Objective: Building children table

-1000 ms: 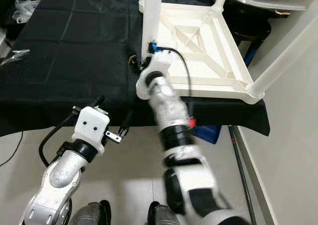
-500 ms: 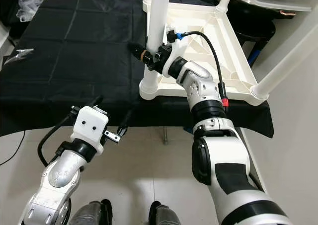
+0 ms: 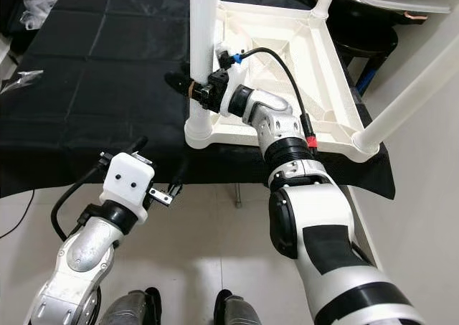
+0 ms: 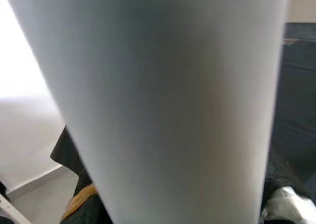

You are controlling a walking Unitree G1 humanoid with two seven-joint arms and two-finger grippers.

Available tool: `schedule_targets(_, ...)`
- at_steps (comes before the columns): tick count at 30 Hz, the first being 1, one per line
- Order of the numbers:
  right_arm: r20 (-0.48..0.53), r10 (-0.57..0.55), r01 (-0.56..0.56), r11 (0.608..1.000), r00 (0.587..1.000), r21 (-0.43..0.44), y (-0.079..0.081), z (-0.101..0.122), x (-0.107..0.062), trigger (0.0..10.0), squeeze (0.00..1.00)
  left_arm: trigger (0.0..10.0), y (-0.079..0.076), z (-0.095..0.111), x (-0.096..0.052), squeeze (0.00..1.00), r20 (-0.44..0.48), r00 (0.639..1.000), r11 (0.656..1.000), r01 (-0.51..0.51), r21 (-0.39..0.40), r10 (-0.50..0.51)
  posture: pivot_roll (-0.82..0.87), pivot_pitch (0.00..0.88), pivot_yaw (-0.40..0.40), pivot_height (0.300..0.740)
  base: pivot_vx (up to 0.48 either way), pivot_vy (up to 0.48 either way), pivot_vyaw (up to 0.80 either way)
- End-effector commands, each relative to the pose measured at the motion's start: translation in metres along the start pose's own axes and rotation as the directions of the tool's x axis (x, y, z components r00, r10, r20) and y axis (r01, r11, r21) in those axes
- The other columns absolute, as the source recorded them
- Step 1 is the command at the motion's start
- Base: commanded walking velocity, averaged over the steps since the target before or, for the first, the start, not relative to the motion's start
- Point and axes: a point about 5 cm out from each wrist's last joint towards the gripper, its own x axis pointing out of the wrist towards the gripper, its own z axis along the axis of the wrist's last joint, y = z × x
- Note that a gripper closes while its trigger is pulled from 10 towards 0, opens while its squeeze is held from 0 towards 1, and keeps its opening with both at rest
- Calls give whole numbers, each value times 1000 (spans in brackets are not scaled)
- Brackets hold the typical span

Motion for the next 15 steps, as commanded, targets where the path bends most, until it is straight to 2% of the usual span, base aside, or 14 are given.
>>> schedule_targets(1,-2,-7,8,999,1000,33,2,-5,3,0,0,10000,-2,-2,-3,0,-19,1000,1000,9,5,-9,223,224,-78,740,0,0,0)
schedule_targets(3,3,-98,98,995,995,11,-4,-4,1,0,0,10000,-3,-3,-3,0,-21,1000,1000,10,3,-10,215,224,-77,740,0,0,0)
schedule_targets(4,3,-98,98,995,995,11,-4,-4,1,0,0,10000,-3,-3,-3,0,-21,1000,1000,10,3,-10,215,224,-77,740,0,0,0)
schedule_targets(6,-2,-269,269,963,963,-16,-15,-4,-5,0,0,10000,-3,-3,-2,0,-20,1000,1000,9,2,-9,211,224,-80,740,0,0,0)
schedule_targets(7,-6,-325,325,946,946,-21,-19,-4,-8,0,0,10000,-4,-3,-2,0,-20,1000,1000,9,1,-9,211,224,-80,740,0,0,0)
schedule_targets(8,-6,-325,325,946,946,-21,-19,-4,-8,0,0,10000,-4,-3,-2,0,-20,1000,1000,9,1,-9,211,224,-80,740,0,0,0)
schedule_targets(10,-31,-486,486,874,873,-8,-27,-10,-14,0,0,10000,-3,-3,-1,0,-19,1000,1000,8,-1,-8,200,224,-76,740,0,0,0)
schedule_targets(11,-38,-575,576,818,817,-3,-31,-13,-17,0,0,10000,-4,-3,-1,0,-18,1000,1000,10,-1,-10,200,224,-76,740,0,0,0)
schedule_targets(12,-38,-575,576,818,817,-3,-31,-13,-17,0,0,10000,-4,-3,-1,0,-18,1000,1000,10,-1,-10,200,224,-76,740,0,0,0)
schedule_targets(13,-42,-631,632,775,774,-2,-33,-16,-20,0,0,10000,-4,-3,-1,0,-17,1000,1000,11,-2,-11,200,224,-76,740,0,0,0)
schedule_targets(14,-31,-713,713,701,701,-8,-33,-19,-23,0,0,10000,-4,-3,0,0,-16,1000,1000,12,-2,-12,188,221,-74,740,0,0,0)
schedule_targets(15,-31,-713,713,701,701,-8,-33,-19,-23,0,0,10000,-4,-3,0,0,-16,1000,1000,12,-2,-12,188,221,-74,740,0,0,0)
